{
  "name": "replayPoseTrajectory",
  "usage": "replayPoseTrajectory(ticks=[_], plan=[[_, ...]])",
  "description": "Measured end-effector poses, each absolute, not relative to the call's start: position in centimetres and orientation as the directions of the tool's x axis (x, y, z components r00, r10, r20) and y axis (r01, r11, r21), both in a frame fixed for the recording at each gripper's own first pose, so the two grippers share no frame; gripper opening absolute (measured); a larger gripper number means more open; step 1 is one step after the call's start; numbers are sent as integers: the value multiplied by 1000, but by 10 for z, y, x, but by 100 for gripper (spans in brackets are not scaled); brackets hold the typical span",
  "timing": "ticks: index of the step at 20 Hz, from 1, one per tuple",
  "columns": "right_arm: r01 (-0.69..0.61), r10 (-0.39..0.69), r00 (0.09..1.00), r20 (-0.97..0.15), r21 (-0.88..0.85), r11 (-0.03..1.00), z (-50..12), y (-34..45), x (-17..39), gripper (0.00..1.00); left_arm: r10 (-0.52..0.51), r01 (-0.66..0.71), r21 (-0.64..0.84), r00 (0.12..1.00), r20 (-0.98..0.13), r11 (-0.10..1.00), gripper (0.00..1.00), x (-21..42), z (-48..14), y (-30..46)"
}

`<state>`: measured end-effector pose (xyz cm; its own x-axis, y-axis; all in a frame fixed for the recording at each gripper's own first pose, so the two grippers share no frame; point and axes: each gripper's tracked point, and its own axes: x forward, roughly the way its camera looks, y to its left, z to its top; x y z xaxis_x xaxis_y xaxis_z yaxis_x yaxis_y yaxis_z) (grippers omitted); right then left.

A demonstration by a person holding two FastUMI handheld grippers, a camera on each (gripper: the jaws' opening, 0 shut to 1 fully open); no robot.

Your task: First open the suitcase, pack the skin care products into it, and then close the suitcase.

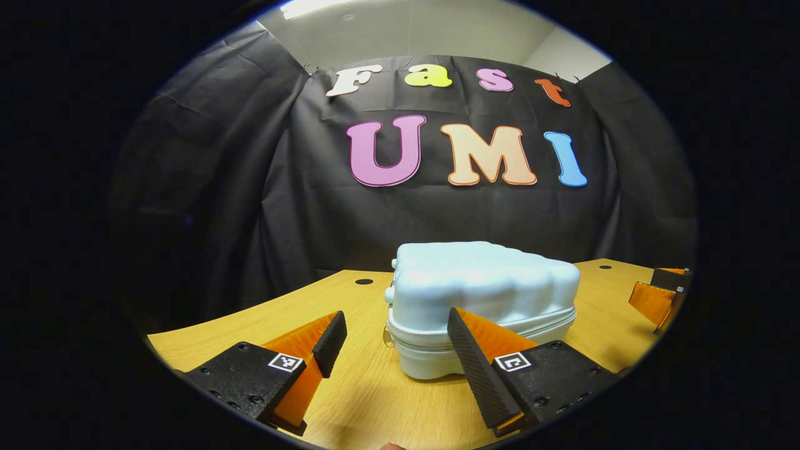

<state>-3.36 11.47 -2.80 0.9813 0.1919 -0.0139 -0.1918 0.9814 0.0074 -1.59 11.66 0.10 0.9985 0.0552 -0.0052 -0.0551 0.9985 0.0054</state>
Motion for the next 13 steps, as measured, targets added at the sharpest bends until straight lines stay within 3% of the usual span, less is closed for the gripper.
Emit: replayPoseTrajectory(ticks=[13], plan=[[-205,205,979,-14,10,979,-29,115,-30,99,55,-55,7,998,-8,998,95,-15,1,117]])
